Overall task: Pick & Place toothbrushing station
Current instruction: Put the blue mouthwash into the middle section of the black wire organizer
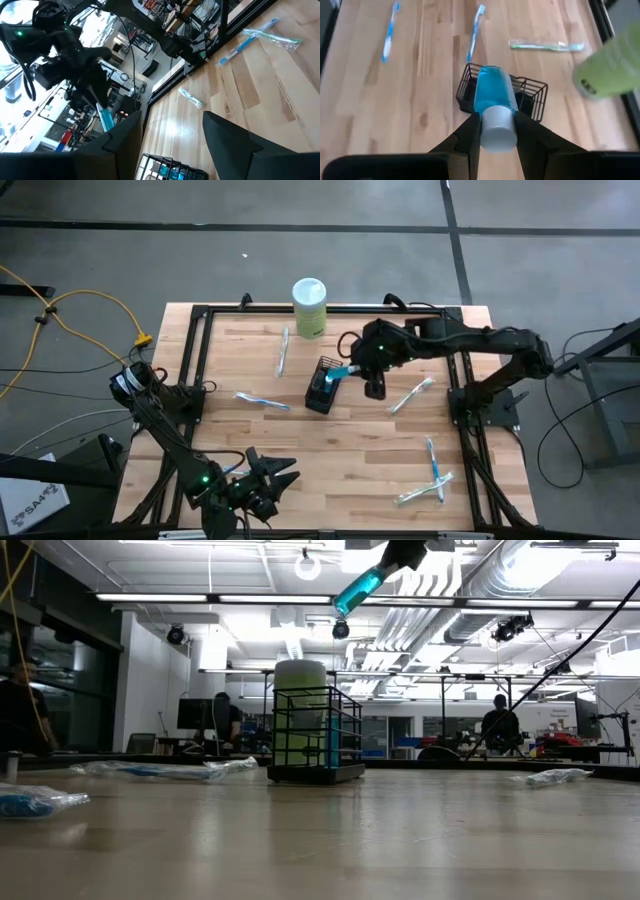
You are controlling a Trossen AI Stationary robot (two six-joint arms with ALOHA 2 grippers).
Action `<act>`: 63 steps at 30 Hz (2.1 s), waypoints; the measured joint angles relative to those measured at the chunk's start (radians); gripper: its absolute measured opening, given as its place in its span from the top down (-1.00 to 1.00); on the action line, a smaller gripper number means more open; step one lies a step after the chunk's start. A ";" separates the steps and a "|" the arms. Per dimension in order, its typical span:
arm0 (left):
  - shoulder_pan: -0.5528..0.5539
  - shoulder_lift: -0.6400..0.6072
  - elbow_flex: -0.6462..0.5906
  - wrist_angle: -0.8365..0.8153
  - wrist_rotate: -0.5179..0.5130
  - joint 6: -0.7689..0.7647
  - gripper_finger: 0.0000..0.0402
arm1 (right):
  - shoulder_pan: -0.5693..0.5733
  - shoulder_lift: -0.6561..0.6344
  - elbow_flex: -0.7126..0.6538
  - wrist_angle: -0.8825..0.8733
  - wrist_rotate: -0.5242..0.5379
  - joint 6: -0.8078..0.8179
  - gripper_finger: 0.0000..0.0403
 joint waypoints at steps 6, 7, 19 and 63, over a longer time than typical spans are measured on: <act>0.017 0.000 0.000 0.008 -0.004 -0.001 0.00 | 0.016 0.019 0.000 -0.023 0.007 -0.248 0.56; 0.023 0.000 0.000 0.008 -0.004 -0.003 0.00 | 0.020 0.026 0.000 -0.031 0.016 -0.288 0.56; 0.069 0.000 0.000 0.010 -0.006 -0.019 0.00 | 0.038 0.123 0.008 -0.102 0.173 -0.474 0.56; 0.173 0.000 0.000 0.004 0.009 -0.018 0.00 | -0.114 0.160 0.088 -0.066 -0.045 -0.613 0.56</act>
